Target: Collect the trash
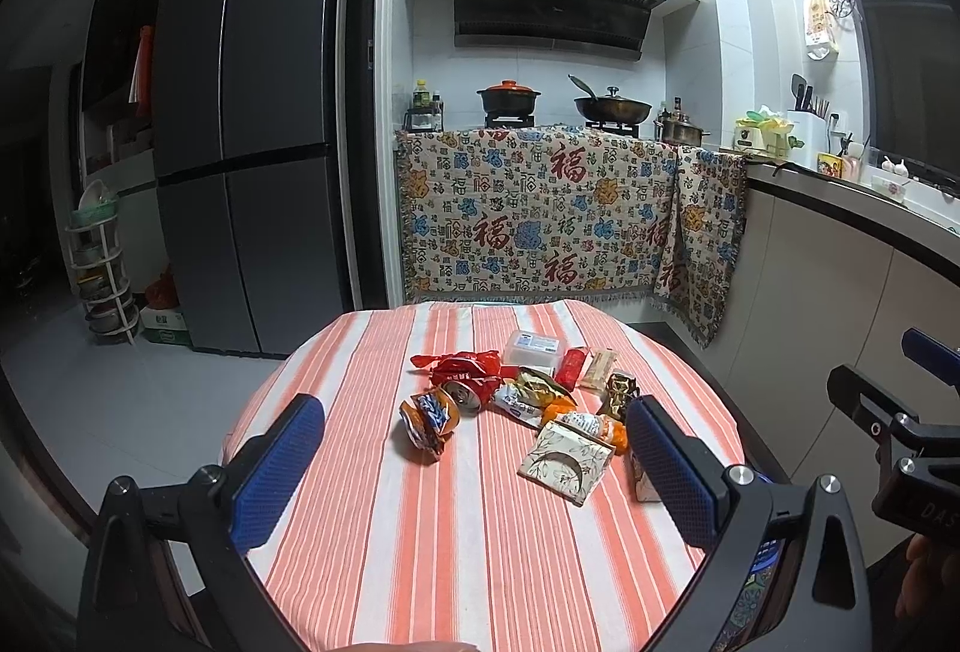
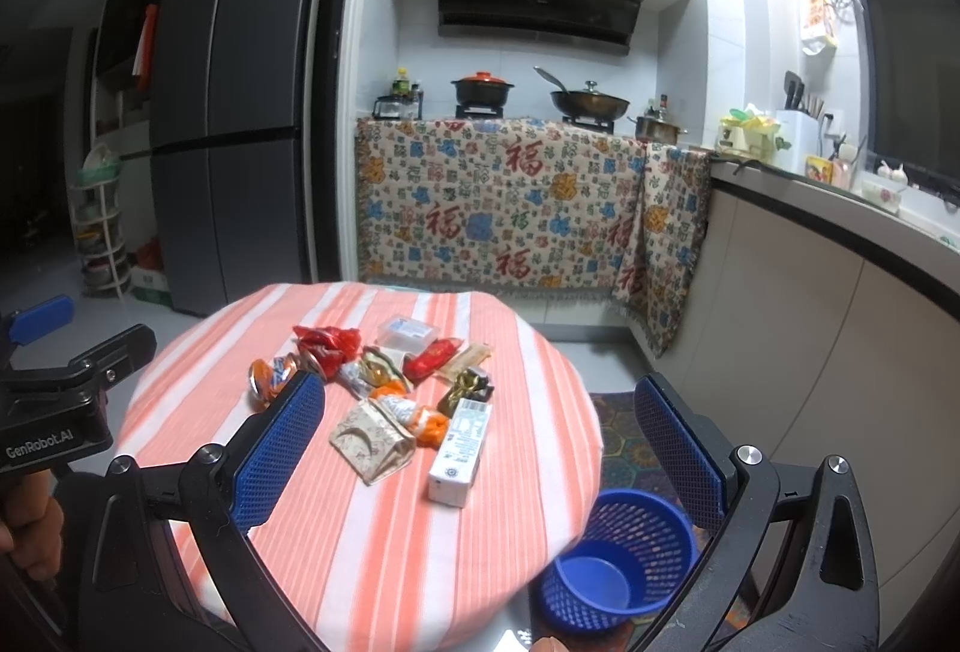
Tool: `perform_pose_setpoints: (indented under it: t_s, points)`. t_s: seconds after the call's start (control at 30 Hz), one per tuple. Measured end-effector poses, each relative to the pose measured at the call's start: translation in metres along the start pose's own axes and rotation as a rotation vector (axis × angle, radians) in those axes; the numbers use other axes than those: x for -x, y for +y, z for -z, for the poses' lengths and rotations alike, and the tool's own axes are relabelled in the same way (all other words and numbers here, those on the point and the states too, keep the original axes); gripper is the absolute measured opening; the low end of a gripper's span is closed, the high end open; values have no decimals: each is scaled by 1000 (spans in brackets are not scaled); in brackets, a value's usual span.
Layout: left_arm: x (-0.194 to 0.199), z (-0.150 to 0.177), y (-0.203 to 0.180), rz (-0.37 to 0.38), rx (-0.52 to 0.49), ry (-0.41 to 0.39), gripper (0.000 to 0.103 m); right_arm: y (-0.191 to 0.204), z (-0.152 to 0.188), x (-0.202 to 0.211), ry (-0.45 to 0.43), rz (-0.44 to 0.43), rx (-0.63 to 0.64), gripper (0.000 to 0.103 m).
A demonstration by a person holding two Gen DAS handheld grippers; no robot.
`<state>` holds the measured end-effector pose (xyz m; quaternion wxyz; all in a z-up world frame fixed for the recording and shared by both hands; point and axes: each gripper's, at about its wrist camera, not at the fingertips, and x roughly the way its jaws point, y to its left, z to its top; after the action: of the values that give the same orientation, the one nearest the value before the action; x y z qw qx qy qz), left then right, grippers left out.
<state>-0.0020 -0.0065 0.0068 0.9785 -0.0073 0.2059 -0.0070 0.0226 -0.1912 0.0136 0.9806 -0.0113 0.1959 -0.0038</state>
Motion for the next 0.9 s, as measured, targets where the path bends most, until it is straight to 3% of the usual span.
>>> perform_pose_setpoints:
  t_s: [0.3, 0.4, 0.47, 0.6, 0.9]
  points:
    - [-17, 10, 1, -6, -7, 82, 103, -10, 5, -6, 15, 10, -15, 103]
    - [-26, 14, 2, -1, 0, 143, 103, -11, 8, -13, 30, 12, -18, 103]
    - [-33, 20, 0, 2, -1, 118, 103, -12, 12, -21, 46, 14, -20, 103]
    - [-56, 36, -1, 20, -8, 163, 103, -17, 25, -40, 92, 19, -30, 103]
    - [-130, 86, -8, 66, -73, 364, 103, -29, 70, -101, 237, -15, -78, 103]
